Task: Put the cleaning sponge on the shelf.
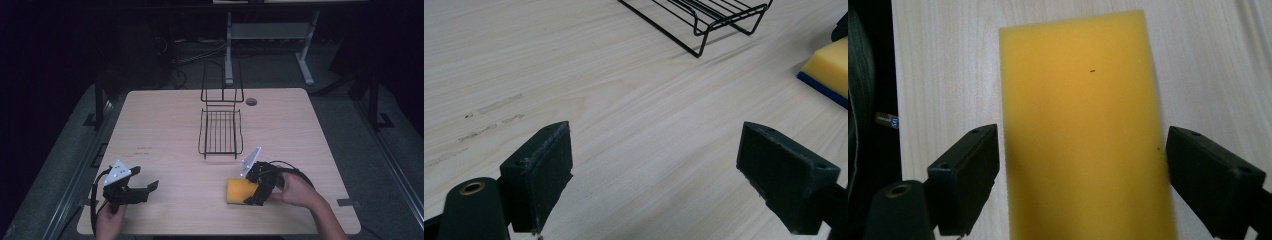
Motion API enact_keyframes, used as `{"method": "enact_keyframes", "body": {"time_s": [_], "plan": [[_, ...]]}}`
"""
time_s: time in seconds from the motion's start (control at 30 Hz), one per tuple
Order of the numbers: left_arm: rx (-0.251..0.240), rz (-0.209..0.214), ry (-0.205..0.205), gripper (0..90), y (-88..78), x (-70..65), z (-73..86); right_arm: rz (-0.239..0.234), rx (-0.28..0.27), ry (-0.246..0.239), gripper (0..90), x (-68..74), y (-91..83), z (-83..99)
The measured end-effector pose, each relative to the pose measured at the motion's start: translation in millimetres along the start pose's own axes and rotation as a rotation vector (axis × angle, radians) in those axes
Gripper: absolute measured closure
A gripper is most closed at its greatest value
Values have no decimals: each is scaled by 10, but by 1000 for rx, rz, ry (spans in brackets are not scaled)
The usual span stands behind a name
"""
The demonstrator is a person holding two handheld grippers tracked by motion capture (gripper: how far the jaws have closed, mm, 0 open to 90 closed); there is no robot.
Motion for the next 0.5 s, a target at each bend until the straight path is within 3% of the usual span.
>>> {"method": "enact_keyframes", "body": {"time_s": [0.5], "plan": [[-1, 1, 3, 141, -3, 9, 0, 13, 8, -13, 149, 35, 143, 15]]}}
Point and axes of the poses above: each handheld gripper's, and its own axes: y roughly forward along the jaws, z roughly out of its underside, x roughly to its left, the point moved 3 cm from there along y, roughly forward along the jaws, and after that the axes turned 4 degrees about -y, right-handed, at the moved point
